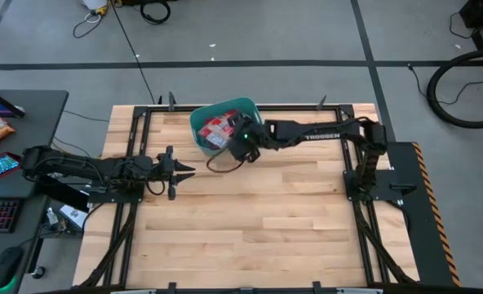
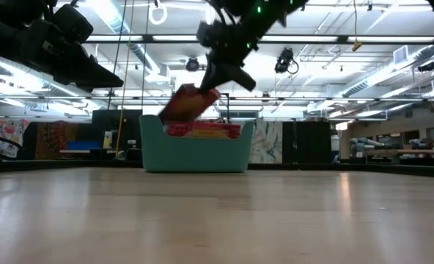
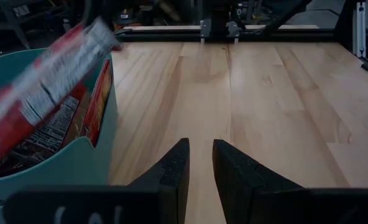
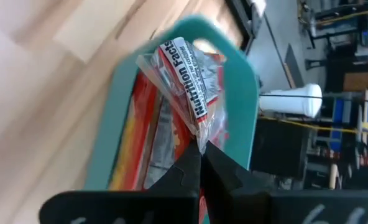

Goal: Sort popcorn bags into baskets
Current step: Put the red popcorn bag into the green bin

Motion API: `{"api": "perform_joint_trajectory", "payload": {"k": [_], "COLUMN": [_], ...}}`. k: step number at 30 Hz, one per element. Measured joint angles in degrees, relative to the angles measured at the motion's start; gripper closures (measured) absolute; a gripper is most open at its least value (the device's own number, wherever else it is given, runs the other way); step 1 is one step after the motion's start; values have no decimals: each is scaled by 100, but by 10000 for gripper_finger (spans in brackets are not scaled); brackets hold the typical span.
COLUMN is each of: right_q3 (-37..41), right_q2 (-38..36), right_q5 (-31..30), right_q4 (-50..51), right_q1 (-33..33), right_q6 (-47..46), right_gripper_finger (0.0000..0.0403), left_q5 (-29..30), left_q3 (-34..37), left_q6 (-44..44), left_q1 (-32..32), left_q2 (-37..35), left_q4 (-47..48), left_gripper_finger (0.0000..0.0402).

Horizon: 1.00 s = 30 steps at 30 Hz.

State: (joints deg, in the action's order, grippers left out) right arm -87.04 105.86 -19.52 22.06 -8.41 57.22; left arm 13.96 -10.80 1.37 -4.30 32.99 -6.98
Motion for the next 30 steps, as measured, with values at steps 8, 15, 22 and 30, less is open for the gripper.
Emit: {"api": "perform_joint_trajectory", "payload": {"k": [8,15,22,30], "right_q3": [473,585,585,584], "right_q2": [0,0,0,-89], "right_q5": [426,439,-613,-2300], "right_q4": [-187,-187,-194,-76], "right_q1": [-644,-1031,-1088,-793], "right_q6": [452,342,207,-581], "right_gripper_finger": [380,348,305,278], "left_q5": [0,0,0,0], "left_q3": [1,1,1,1], "left_q6": [-52,-55,-59,-61], "left_q1": [0,-1,0,1], "left_q2": [1,1,0,0], "left_q4": [-2,-2,-2,0], "left_gripper_finger": [326,326,326,326]}}
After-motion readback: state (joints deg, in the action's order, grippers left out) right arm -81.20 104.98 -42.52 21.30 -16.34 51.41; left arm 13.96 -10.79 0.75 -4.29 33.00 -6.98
